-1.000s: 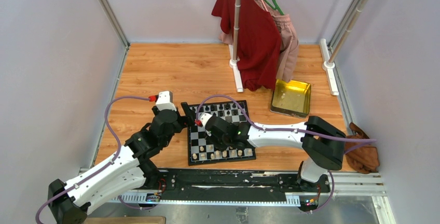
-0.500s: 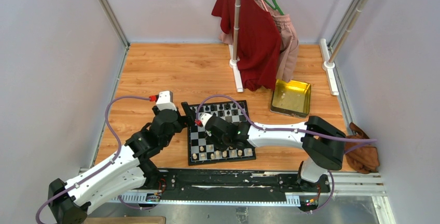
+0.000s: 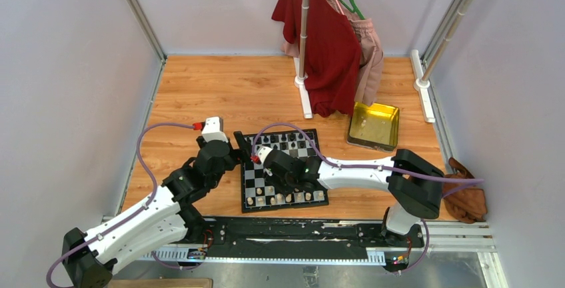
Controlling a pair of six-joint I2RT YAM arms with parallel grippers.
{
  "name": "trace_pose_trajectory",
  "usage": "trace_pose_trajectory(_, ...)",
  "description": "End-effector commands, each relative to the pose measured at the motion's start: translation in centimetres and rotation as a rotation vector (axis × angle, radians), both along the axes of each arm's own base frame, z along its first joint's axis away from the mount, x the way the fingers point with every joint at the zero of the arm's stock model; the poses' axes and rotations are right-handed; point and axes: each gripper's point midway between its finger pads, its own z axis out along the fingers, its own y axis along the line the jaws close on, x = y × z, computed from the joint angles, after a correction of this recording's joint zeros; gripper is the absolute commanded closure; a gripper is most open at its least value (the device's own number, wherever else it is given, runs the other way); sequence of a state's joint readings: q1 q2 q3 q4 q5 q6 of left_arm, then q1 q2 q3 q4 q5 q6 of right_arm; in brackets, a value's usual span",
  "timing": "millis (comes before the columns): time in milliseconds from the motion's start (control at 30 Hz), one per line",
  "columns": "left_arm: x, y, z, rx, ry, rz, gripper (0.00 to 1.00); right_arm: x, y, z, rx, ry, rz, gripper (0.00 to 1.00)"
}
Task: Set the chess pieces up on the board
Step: Place the chess piece on the chessboard.
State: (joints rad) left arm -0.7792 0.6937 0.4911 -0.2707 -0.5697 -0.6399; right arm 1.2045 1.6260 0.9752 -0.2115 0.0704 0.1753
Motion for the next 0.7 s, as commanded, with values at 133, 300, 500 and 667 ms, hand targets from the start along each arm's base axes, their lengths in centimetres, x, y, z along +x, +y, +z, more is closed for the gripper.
trace_pose_trajectory(133, 0.7, -0.2, 1.4, -0.039, -0.033, 0.023, 0.06, -0.3, 0.7, 2.1, 0.023, -0.026, 0.049, 0.67)
trace_pose_trajectory(300, 0.9, -0.4, 1.5, -0.036, -0.032, 0.021, 0.06, -0.1, 0.8, 3.0, 0.035, -0.039, 0.055, 0.67)
trace_pose_trajectory(500, 1.0, -0.5, 1.6, -0.036, -0.031, 0.019, 0.06, -0.1, 0.7, 4.4, 0.057, -0.05, 0.056, 0.67)
trace_pose_trajectory(667, 1.0, -0.6, 1.5, -0.036, -0.03, 0.018, 0.06, -0.1, 0.5, 5.7, 0.084, -0.066, 0.048, 0.67)
